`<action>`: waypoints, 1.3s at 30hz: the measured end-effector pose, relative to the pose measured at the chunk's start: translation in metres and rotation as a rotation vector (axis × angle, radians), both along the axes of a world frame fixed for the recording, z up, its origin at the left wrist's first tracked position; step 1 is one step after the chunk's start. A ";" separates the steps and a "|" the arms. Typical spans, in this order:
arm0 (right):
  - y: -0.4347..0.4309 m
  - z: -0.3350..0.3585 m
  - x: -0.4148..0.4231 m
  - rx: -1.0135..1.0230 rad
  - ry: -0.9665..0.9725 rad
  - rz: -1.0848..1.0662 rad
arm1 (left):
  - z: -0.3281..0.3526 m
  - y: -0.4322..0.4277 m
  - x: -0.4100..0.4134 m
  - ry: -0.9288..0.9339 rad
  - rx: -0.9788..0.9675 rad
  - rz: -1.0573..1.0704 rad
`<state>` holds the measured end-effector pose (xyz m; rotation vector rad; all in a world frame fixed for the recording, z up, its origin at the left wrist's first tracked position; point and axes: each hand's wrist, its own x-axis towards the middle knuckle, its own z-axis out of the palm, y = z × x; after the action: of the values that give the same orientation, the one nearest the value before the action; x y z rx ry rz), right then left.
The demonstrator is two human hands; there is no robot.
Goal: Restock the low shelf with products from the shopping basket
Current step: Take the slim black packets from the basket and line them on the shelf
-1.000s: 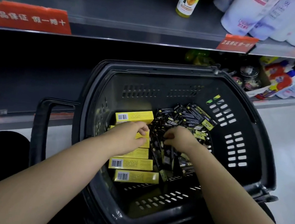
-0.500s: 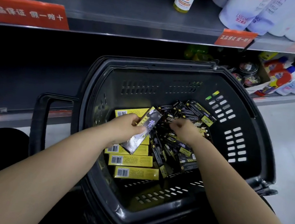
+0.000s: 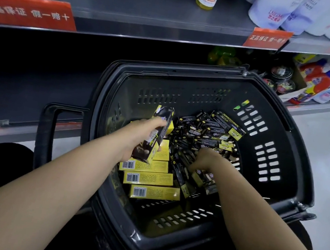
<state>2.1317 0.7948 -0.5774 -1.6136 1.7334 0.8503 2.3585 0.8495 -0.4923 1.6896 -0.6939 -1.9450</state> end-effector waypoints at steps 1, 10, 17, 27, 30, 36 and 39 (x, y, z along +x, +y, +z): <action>0.000 0.010 0.002 0.007 -0.159 -0.134 | -0.001 0.000 0.001 0.003 0.023 -0.011; 0.042 0.089 0.030 0.097 -1.326 -0.887 | 0.006 0.000 0.005 0.278 0.053 0.141; 0.051 0.082 0.041 0.035 -1.378 -0.826 | 0.010 0.005 -0.007 0.221 0.005 0.082; 0.023 0.074 0.016 -0.291 -0.924 -0.364 | 0.002 0.008 -0.007 0.075 -0.067 -0.034; -0.017 0.058 -0.022 -0.482 -0.351 -0.090 | 0.000 0.007 -0.005 0.042 -0.081 -0.032; -0.028 0.005 -0.059 -0.273 0.132 0.124 | 0.000 0.006 -0.003 0.023 -0.092 -0.028; -0.028 -0.002 -0.055 -0.414 0.211 0.231 | -0.002 0.004 -0.003 0.020 -0.092 -0.010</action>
<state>2.0771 0.7671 -0.5791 -2.0920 1.9937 0.8299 2.3554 0.8537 -0.4938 1.6124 -0.7733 -1.9044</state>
